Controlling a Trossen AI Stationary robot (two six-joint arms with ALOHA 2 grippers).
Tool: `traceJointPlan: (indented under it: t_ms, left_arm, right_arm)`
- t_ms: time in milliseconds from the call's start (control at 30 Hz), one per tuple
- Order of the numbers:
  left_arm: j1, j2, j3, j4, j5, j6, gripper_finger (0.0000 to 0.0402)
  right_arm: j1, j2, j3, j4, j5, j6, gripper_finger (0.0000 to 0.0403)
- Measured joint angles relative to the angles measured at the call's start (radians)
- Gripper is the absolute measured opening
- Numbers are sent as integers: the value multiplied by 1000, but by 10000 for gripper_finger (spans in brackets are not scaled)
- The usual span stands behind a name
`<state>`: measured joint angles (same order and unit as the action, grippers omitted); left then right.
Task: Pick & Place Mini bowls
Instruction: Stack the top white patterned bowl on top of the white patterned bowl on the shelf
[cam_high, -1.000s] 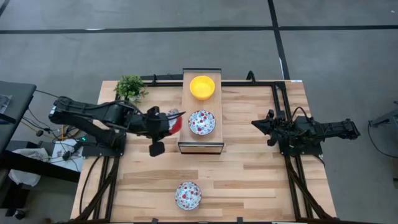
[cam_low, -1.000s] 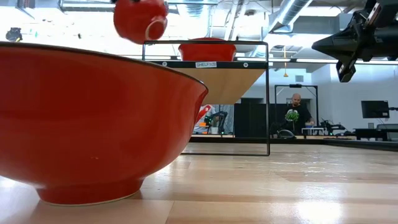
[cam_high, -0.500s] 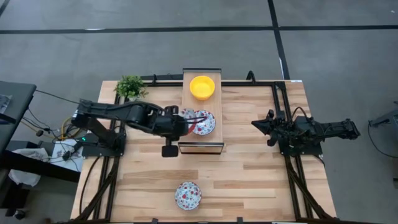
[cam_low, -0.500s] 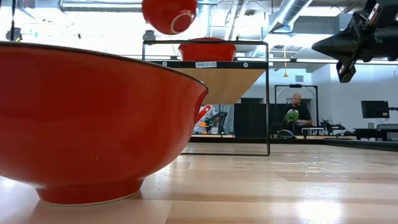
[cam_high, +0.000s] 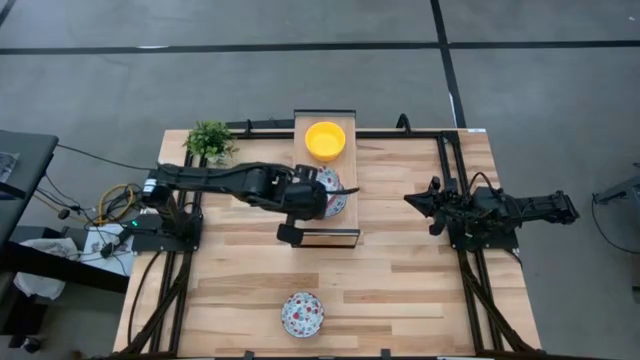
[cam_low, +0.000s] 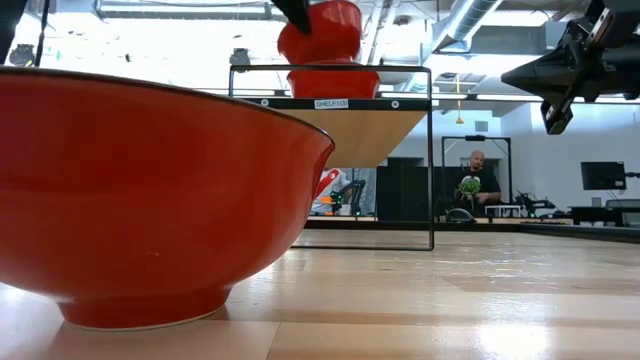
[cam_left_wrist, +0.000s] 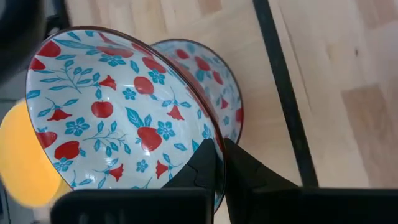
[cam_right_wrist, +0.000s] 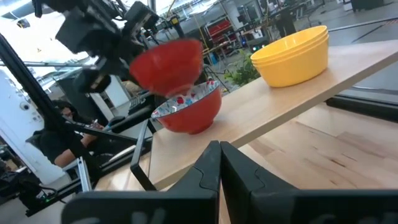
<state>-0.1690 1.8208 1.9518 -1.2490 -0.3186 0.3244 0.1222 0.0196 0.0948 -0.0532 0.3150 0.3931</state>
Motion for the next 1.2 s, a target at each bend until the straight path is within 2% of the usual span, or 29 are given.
traceJointPlan:
  t_ms: [200, 433, 867, 1200]
  left_arm:
    - [-6, 28, 0, 0, 1, 107, 9]
    - [-10, 20, 0, 2, 2, 145, 9]
    - [-10, 20, 0, 1, 1, 326, 9]
    - [-10, 20, 0, -15, 4, 389, 9]
  right_arm:
    - [0, 0, 0, 0, 0, 0, 0]
    - [0, 0, 0, 0, 1, 0, 0]
    - [0, 0, 0, 0, 1, 0, 0]
    - [0, 0, 0, 0, 1, 0, 0]
